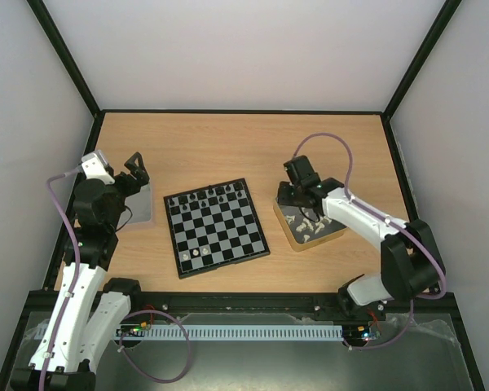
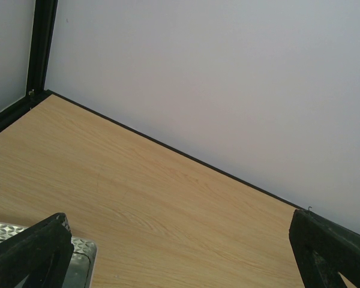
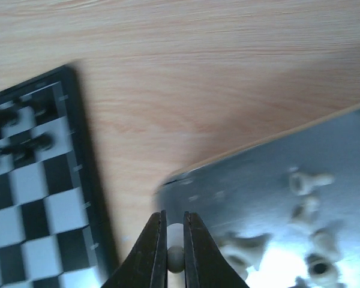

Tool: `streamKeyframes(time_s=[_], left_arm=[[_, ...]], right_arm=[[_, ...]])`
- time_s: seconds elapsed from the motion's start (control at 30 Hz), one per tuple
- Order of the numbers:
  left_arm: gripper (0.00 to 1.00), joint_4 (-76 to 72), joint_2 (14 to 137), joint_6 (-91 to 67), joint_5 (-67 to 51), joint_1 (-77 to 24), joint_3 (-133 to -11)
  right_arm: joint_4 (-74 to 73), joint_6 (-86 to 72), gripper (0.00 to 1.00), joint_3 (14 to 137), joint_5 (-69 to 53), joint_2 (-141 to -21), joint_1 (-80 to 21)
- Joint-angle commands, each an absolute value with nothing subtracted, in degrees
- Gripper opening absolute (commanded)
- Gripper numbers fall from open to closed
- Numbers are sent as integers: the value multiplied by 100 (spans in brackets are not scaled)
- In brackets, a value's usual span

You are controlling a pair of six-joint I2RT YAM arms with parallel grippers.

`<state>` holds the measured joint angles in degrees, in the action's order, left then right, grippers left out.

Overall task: Set up the chess pieces on the board
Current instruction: Pick up the chess piece from the storage box, then place the chess piece on the chessboard.

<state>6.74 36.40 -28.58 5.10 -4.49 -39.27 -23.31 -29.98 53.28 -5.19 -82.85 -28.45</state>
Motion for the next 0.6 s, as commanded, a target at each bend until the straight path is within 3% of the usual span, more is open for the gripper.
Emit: streamKeyframes(time_s=[0.0,0.3,0.57], left_arm=[[100,506,3640,-2837,520,-433,-3889],[100,500,3628,-2828,509,-431,-3880],[100,501,3616,-2839,519,-431,-3882]], right_arm=[[-2657,-3315,5,5580,-453,-7932,-3473],[-2365,-3736,3,6057,-144,-8364,-5262],[-2121,-3850,2,6360,-242,-9150,-6153]])
